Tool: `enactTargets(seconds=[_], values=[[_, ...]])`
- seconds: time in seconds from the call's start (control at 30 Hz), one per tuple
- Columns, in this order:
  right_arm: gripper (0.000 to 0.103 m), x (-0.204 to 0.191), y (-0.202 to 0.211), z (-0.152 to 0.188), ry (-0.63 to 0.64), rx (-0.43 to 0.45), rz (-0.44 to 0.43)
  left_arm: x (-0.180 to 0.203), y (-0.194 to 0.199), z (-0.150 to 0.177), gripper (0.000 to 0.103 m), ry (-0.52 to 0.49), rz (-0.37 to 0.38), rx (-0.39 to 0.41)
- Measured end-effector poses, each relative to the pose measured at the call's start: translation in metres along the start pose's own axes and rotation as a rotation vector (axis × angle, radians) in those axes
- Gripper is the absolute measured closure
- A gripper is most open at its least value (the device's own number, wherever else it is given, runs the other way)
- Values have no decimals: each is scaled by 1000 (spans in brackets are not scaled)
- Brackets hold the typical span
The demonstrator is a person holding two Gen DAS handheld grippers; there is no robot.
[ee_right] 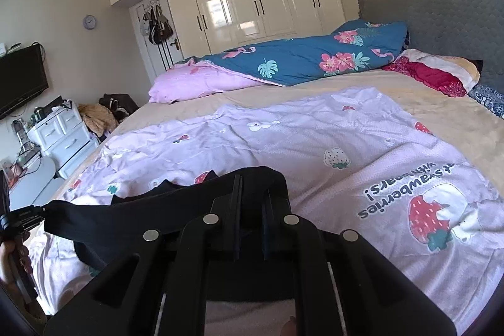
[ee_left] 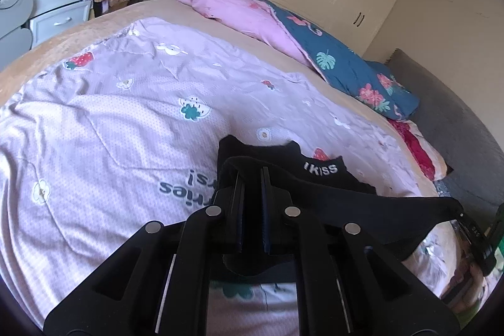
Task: Fold small clothes
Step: 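Lift the hem with both tools and fold it toward the KISS collar, then lower the hem onto the shirt near the collar with both tools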
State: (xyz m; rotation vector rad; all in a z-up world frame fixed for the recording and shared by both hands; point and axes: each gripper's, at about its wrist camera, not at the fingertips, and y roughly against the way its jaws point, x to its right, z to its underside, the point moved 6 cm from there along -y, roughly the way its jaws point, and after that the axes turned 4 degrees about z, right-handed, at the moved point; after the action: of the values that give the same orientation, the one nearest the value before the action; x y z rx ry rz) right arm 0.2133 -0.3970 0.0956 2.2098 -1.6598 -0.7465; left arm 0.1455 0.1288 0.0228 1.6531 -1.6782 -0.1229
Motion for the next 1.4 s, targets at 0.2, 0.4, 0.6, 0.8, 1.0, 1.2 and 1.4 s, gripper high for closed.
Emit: enactTargets(seconds=[0.2, 0.4, 0.6, 0.8, 1.0, 1.2, 1.4], values=[[94, 1, -26, -4, -50, -17, 4, -4, -21, -3, 100, -2, -25, -9], [94, 1, -53, -2, -74, -42, 18, -15, -40, -2, 100, -7, -55, -16], [94, -1, -73, 12, -37, -74, 52, -22, -56, 4, 100, -7, -66, -35], [94, 4, -87, 25, -28, -96, 80, -20, -60, 5, 100, -10, -70, -32], [83, 11, -84, 29, -30, -80, 121, -19, -56, 5, 98, -20, -90, -20], [83, 3, -70, 27, -9, -37, 98, -8, -48, 9, 89, -72, -78, -26], [89, -33, -70, 47, 150, -107, 28, 24, -48, 39, 86, -207, -41, -107]])
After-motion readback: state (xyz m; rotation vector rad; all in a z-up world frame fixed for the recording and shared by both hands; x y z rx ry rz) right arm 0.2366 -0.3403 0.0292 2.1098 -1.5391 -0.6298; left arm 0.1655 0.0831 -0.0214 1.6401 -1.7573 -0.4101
